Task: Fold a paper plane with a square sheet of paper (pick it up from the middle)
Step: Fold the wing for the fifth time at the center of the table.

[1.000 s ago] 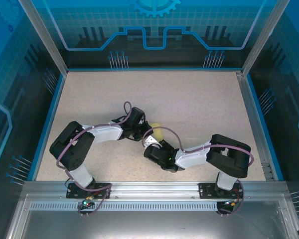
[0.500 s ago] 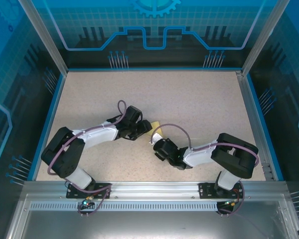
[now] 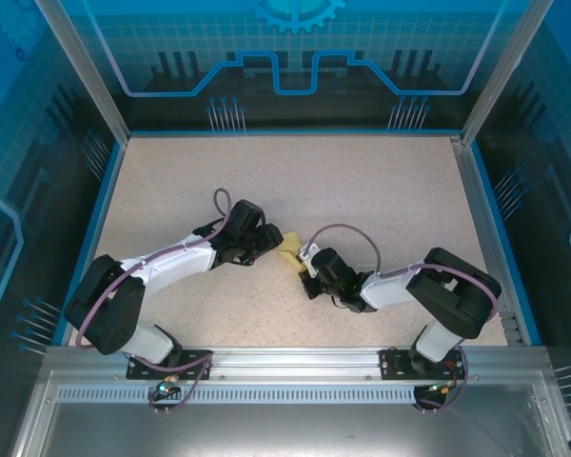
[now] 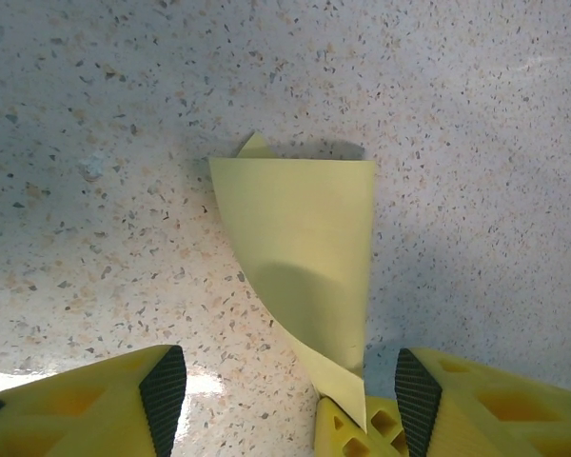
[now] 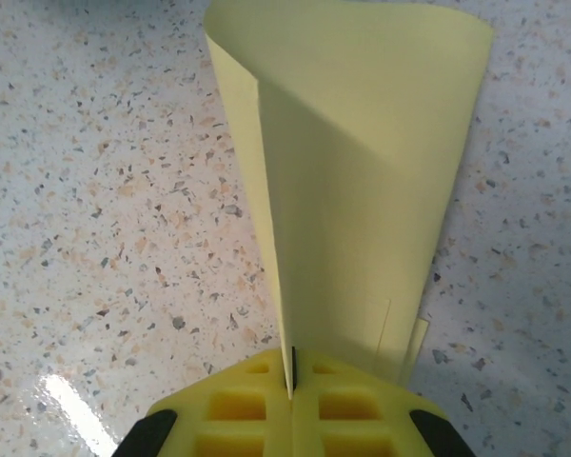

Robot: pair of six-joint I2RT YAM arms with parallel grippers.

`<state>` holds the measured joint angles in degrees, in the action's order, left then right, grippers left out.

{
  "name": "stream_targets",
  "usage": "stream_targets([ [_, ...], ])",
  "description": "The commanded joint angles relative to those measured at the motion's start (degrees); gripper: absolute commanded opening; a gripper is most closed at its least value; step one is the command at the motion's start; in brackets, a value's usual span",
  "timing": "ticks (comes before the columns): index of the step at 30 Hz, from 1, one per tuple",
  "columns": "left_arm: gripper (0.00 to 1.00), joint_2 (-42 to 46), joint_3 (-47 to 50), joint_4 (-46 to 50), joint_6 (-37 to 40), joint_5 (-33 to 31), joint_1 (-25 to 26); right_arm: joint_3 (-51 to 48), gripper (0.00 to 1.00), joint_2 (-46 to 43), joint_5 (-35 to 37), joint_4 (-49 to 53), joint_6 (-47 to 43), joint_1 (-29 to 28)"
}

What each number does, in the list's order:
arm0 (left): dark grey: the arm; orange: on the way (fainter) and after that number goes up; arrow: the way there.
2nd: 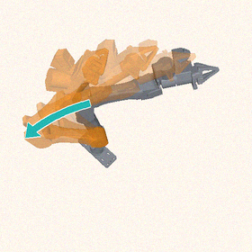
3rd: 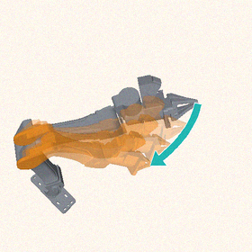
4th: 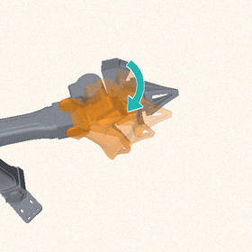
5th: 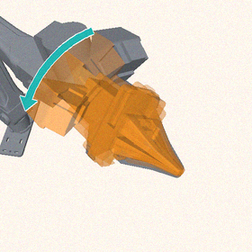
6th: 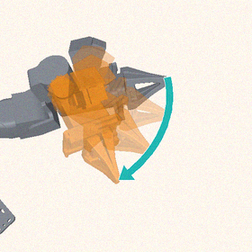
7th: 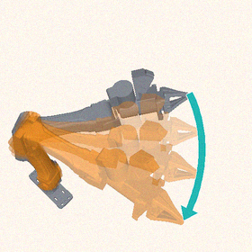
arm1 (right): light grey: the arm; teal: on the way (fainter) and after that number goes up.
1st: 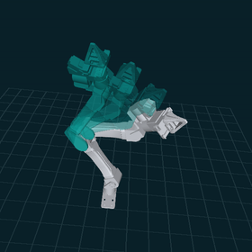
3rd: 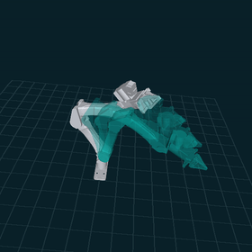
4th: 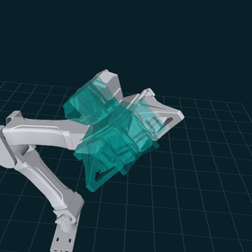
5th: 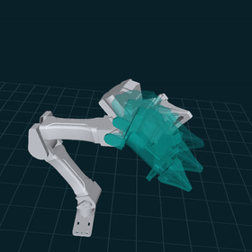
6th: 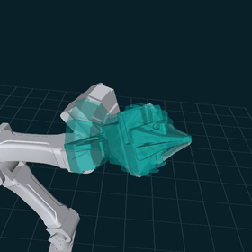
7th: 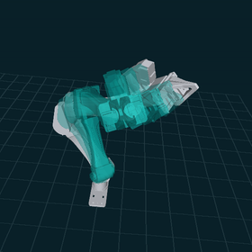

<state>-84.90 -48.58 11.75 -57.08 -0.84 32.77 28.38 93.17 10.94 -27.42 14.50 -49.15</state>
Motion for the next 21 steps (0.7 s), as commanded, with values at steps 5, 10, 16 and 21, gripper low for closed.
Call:
stream_targets([
  [5,0.63,-0.1,1.0,-0.2,-0.3,0.7,-0.3,-2.2,0.00,-2.3,-11.4,-1.6,10.0,6.7],
  [10,0.62,-0.7,0.7,-0.7,0.1,1.8,-0.4,-1.5,0.00,0.0,-21.4,-2.3,15.5,11.9],
  [16,0.62,-1.9,0.4,-1.7,0.7,3.8,-0.3,0.6,0.00,2.7,-27.6,0.1,17.0,14.8],
  [21,0.59,-3.5,-0.4,-3.3,1.9,6.8,-0.3,2.5,0.00,4.6,-32.1,2.4,19.1,16.8],
])
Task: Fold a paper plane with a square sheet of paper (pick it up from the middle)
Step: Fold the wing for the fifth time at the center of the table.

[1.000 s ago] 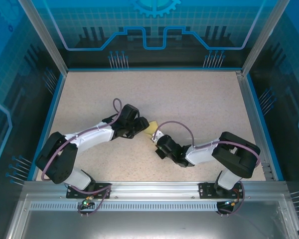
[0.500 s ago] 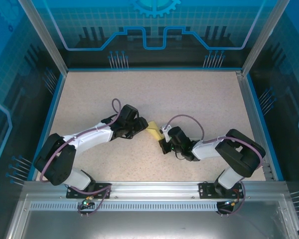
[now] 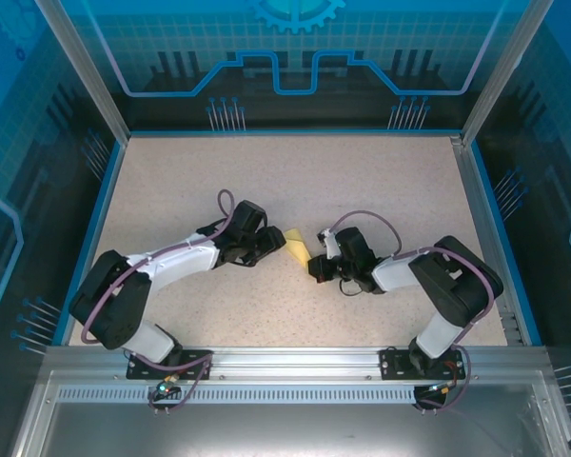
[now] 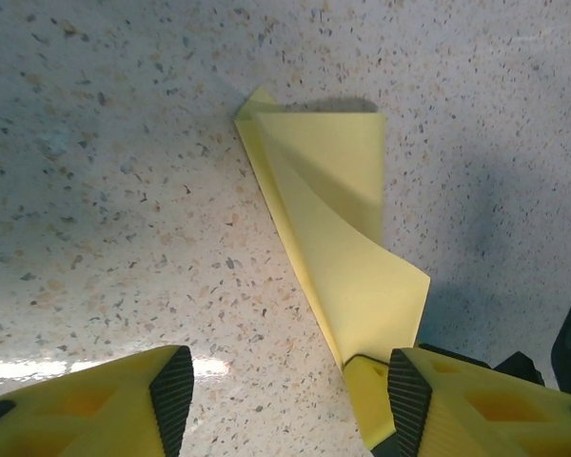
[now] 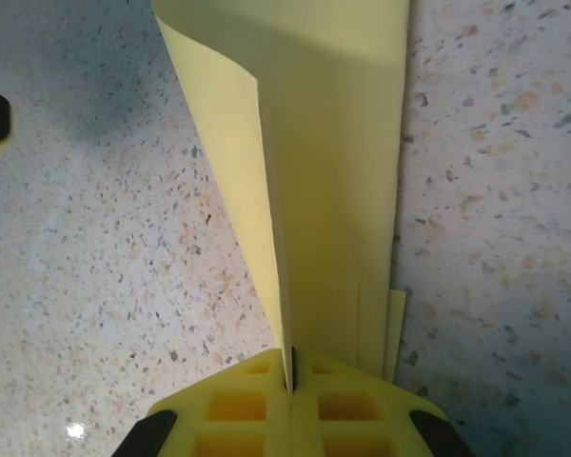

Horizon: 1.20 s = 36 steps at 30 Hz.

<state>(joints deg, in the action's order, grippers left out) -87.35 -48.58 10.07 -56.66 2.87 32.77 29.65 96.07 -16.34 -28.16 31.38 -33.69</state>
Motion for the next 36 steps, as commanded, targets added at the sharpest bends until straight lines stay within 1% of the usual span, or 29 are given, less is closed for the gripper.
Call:
stream_targets([
  [1,0.58,-1.3,-0.4,-2.2,1.4,3.6,-0.3,1.7,0.00,2.0,-5.4,3.6,2.5,1.6],
  [4,0.55,-2.4,-0.4,-4.7,1.9,6.3,-0.3,2.3,0.00,2.7,-6.7,4.4,3.9,2.2],
  [7,0.50,-3.5,-0.8,-7.0,2.1,8.7,-0.3,3.0,0.00,3.2,-7.3,5.7,5.0,2.6],
  [14,0.43,-7.3,-1.9,-12.9,1.5,14.2,-0.2,3.4,0.00,3.7,-6.6,8.0,7.0,3.0],
  [23,0.43,-11.7,-2.8,-19.9,1.2,17.8,0.0,3.0,0.01,4.7,-6.1,8.2,7.8,3.1],
  [29,0.44,-15.8,-4.7,-21.0,1.9,19.0,0.1,3.0,0.02,4.8,-6.1,8.0,8.4,3.2],
  [36,0.44,-19.3,-5.9,-21.7,2.5,18.6,0.1,2.9,0.04,4.1,-6.4,8.7,8.5,3.2],
])
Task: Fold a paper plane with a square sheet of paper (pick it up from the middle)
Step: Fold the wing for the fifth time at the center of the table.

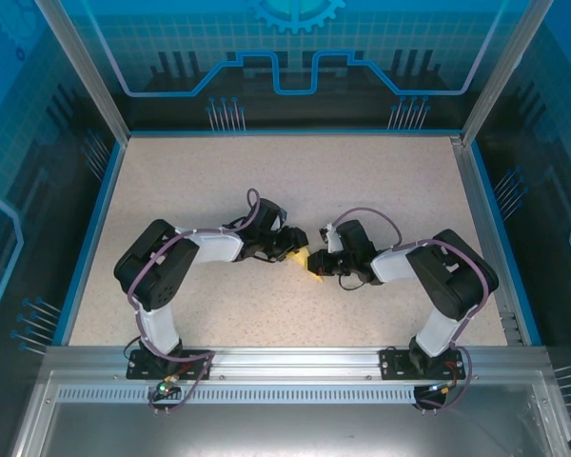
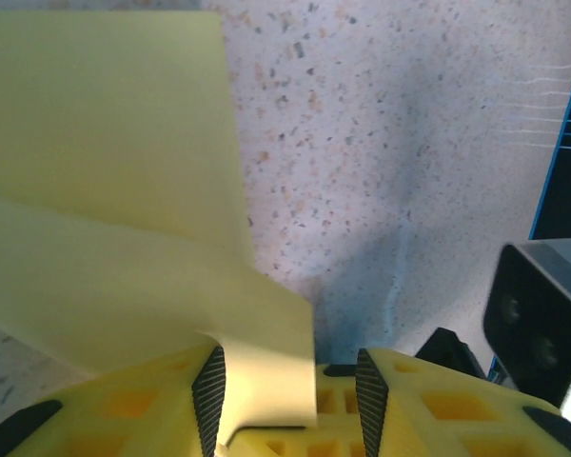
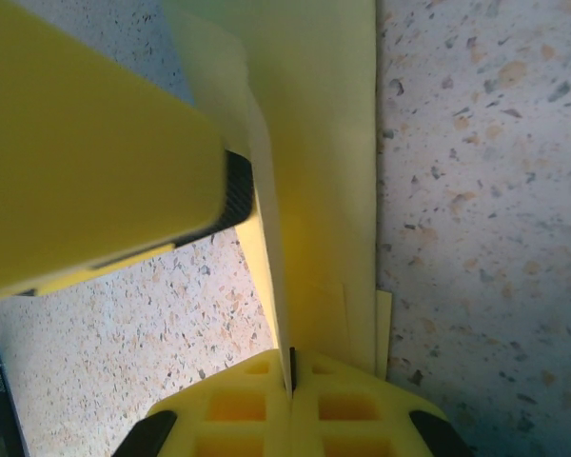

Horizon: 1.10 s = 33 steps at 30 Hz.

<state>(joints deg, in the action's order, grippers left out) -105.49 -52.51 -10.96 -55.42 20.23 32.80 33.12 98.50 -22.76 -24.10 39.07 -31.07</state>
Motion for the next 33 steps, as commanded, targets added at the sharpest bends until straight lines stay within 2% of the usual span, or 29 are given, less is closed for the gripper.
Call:
stream_targets([
  [1,0.44,-1.4,-2.2,-0.3,1.5,1.1,0.1,-0.6,0.05,1.5,0.0,4.8,0.8,0.6],
  [10,0.44,-2.7,-3.2,2.9,4.5,0.4,0.1,1.1,0.16,-3.5,-1.1,11.0,0.0,0.6],
  [17,0.43,-4.4,-4.0,3.3,5.2,0.8,0.1,2.8,0.19,-6.8,-1.0,15.9,-1.6,0.8],
  [22,0.44,-4.6,-4.4,4.0,5.7,0.8,0.1,2.8,0.19,-6.8,-1.1,16.7,-1.5,1.6],
  [33,0.43,-4.7,-4.4,4.0,5.9,1.6,0.3,2.7,0.28,-8.5,-4.6,16.7,-0.3,3.6],
])
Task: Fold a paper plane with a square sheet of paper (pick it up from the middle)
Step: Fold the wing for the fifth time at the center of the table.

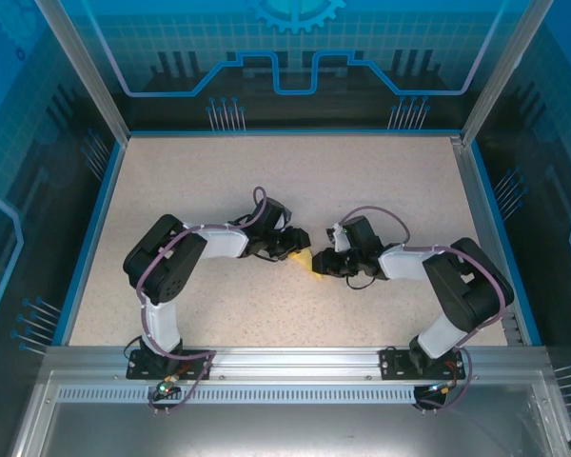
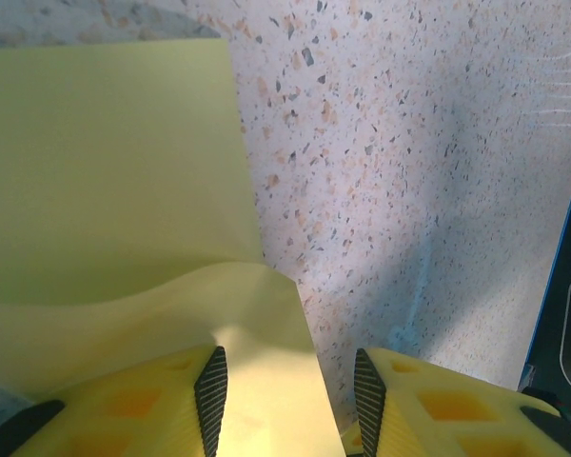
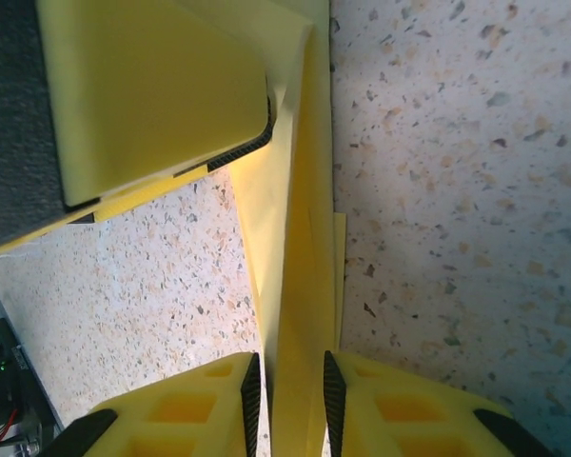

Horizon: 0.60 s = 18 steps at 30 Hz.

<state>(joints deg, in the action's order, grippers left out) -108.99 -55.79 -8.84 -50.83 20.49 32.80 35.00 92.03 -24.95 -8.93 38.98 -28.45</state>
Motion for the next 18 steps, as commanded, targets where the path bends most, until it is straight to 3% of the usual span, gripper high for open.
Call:
stream_targets([
  [1,0.43,-1.2,-1.0,1.8,1.3,1.4,0.3,1.2,0.28,-2.4,-2.4,2.3,-0.6,1.0],
  [4,0.43,-1.1,-1.0,1.9,1.4,1.6,0.4,2.3,0.28,-2.0,-3.7,3.2,-1.9,1.0],
  [13,0.43,-1.0,-0.9,2.0,1.3,1.6,0.6,2.5,0.08,1.4,-5.7,2.8,-3.0,1.0],
  [18,0.42,-0.9,-1.0,2.4,1.1,1.3,0.6,0.7,0.01,2.3,-6.6,2.9,-6.2,0.9],
])
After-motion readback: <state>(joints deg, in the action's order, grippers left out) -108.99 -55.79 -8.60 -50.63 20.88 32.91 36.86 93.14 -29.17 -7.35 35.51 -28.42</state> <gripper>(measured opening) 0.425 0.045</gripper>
